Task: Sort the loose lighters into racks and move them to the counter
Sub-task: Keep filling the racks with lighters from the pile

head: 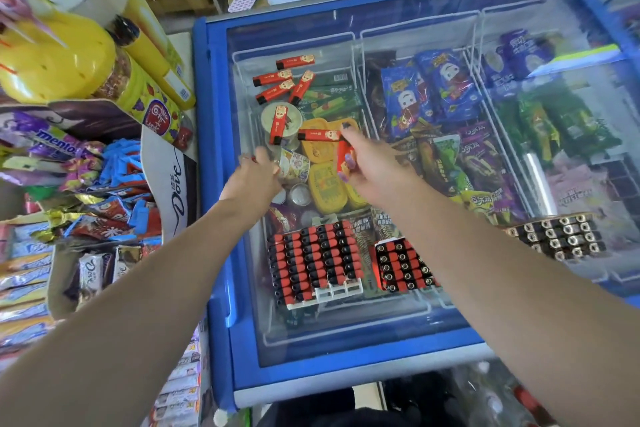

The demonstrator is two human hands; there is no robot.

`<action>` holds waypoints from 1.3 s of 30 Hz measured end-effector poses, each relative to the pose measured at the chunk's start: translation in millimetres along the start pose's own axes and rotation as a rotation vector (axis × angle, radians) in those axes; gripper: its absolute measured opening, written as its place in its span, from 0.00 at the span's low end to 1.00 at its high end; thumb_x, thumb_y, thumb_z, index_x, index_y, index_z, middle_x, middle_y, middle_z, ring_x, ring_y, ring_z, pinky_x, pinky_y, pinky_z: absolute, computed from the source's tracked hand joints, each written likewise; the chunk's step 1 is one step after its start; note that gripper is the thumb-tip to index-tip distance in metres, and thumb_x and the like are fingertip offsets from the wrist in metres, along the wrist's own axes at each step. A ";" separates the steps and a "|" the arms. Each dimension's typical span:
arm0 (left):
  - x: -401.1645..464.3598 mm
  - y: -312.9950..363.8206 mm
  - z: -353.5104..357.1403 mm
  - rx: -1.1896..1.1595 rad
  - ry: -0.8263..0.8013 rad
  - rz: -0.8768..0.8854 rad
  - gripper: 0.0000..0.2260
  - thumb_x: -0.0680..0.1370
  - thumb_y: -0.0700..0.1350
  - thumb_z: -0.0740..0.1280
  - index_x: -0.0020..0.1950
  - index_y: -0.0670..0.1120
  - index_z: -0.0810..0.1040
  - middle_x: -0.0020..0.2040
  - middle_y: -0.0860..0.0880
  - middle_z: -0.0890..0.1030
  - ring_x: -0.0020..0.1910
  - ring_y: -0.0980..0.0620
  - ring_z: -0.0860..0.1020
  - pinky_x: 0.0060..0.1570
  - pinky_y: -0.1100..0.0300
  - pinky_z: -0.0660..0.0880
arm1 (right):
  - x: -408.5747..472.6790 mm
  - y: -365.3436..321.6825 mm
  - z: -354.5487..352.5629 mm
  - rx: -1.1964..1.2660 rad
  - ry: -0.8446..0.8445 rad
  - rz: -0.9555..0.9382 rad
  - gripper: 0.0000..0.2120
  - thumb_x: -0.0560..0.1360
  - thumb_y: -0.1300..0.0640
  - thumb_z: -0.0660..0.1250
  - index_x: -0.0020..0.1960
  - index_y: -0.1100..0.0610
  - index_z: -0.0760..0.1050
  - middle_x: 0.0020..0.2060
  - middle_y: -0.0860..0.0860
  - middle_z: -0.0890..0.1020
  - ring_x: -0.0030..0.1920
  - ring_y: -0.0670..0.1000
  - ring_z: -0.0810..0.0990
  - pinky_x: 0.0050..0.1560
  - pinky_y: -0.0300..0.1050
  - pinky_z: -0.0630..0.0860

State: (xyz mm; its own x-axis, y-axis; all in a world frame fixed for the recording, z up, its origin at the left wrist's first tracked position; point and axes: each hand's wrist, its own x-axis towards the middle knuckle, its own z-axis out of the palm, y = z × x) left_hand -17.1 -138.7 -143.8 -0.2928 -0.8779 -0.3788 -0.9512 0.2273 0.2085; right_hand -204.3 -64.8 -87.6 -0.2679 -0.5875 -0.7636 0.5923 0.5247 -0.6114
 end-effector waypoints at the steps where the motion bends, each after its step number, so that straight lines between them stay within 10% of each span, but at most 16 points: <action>1: 0.1 -0.5 -3.0 -0.120 0.017 -0.042 0.18 0.83 0.44 0.62 0.70 0.37 0.65 0.59 0.35 0.77 0.51 0.36 0.78 0.49 0.45 0.75 | -8.5 1.5 1.6 0.064 -0.039 0.053 0.17 0.81 0.51 0.69 0.61 0.64 0.75 0.44 0.54 0.76 0.41 0.49 0.76 0.27 0.38 0.78; 8: -24.9 -4.9 -40.6 -1.105 -0.048 -0.259 0.07 0.80 0.40 0.64 0.42 0.44 0.72 0.32 0.49 0.73 0.32 0.51 0.76 0.35 0.55 0.74 | -52.0 22.8 10.7 0.286 -0.131 0.178 0.15 0.78 0.53 0.74 0.55 0.63 0.78 0.46 0.58 0.81 0.39 0.50 0.83 0.34 0.42 0.82; 11: -59.3 2.9 -49.2 -1.561 -0.199 -0.253 0.02 0.83 0.39 0.64 0.51 0.44 0.75 0.36 0.49 0.76 0.35 0.54 0.77 0.37 0.61 0.77 | -62.7 38.3 11.7 0.274 -0.117 0.132 0.13 0.78 0.54 0.74 0.55 0.63 0.78 0.44 0.56 0.81 0.44 0.51 0.83 0.38 0.43 0.83; 15: -105.1 6.2 -47.5 -1.852 -0.334 -0.283 0.10 0.81 0.38 0.63 0.61 0.41 0.76 0.43 0.46 0.79 0.37 0.52 0.78 0.38 0.62 0.80 | -78.1 54.7 8.0 0.111 -0.059 -0.003 0.10 0.79 0.53 0.73 0.49 0.59 0.76 0.33 0.51 0.77 0.27 0.44 0.78 0.29 0.38 0.75; 29: -209.4 27.9 -7.2 -1.303 -0.270 -0.118 0.10 0.77 0.36 0.75 0.56 0.43 0.80 0.31 0.46 0.76 0.28 0.51 0.73 0.29 0.57 0.74 | -126.6 92.7 -22.3 -0.172 0.001 -0.249 0.11 0.78 0.50 0.73 0.51 0.56 0.76 0.40 0.50 0.80 0.39 0.46 0.80 0.30 0.36 0.76; 34: -235.4 18.0 7.6 -1.174 -0.179 -0.054 0.09 0.75 0.36 0.77 0.51 0.46 0.82 0.32 0.48 0.80 0.29 0.50 0.75 0.33 0.55 0.76 | -144.3 116.2 -50.7 -0.194 -0.077 -0.153 0.13 0.77 0.48 0.74 0.46 0.56 0.75 0.32 0.49 0.76 0.28 0.44 0.72 0.25 0.35 0.69; 39: -252.6 9.7 34.7 -1.164 -0.104 -0.088 0.08 0.75 0.36 0.77 0.49 0.45 0.80 0.31 0.47 0.76 0.29 0.47 0.73 0.31 0.55 0.75 | -147.4 140.2 -72.8 -0.105 -0.155 -0.105 0.16 0.74 0.52 0.77 0.40 0.55 0.71 0.28 0.50 0.73 0.31 0.52 0.72 0.38 0.51 0.69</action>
State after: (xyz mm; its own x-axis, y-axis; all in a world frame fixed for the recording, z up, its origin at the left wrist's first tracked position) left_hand 44.3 99.9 -77.4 -0.2878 -0.8207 -0.4937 -0.3220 -0.4026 0.8569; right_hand -137.1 140.2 -75.9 -0.1993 -0.7257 -0.6586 0.4828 0.5121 -0.7104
